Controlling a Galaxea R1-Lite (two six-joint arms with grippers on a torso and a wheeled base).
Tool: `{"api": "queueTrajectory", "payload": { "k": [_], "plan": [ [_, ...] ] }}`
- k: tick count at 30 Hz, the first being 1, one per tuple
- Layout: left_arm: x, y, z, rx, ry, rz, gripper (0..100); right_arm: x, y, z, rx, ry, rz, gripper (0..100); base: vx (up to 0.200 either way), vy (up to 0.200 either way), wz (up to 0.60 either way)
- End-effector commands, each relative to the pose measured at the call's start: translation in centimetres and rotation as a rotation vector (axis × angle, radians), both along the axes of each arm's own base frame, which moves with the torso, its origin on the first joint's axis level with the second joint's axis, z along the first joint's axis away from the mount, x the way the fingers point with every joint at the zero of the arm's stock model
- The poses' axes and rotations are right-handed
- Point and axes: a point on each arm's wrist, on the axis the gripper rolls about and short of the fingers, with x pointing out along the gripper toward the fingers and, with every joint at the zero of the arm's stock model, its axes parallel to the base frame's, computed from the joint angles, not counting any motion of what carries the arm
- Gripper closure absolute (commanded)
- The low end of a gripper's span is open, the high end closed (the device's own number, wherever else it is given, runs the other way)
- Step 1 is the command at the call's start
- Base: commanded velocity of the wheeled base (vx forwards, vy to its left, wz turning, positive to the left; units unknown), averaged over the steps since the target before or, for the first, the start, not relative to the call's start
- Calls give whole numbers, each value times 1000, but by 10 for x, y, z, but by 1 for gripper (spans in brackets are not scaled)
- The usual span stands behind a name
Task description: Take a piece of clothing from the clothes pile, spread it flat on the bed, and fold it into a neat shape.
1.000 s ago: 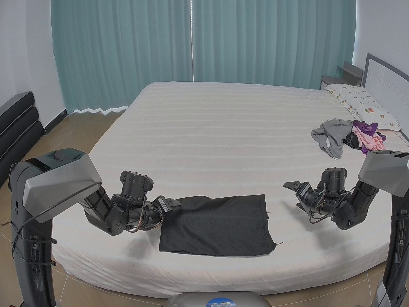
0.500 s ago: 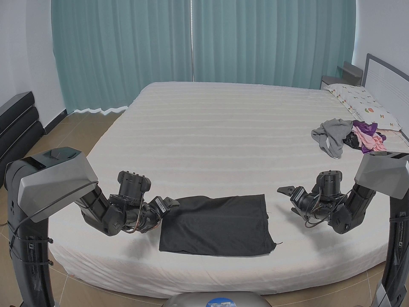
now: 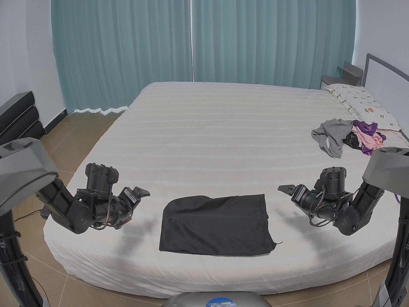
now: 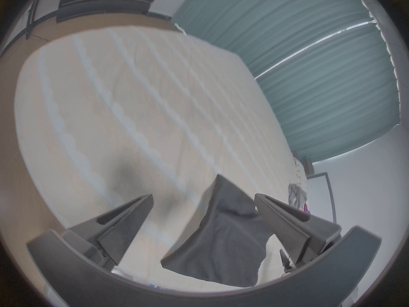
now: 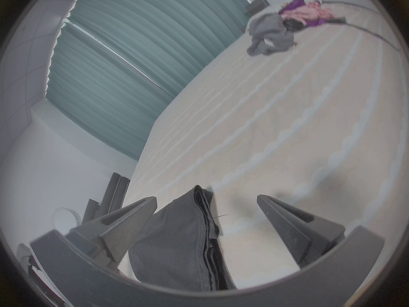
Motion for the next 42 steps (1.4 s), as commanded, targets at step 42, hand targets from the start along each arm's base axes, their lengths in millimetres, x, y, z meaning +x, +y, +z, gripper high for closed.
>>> {"api": "queueTrajectory", "payload": {
  "k": [42],
  "plan": [
    [-376,93,128,1097,-756,414,0,-388,-80,135,-737,-598,-152,0,0,0,0]
  ]
}}
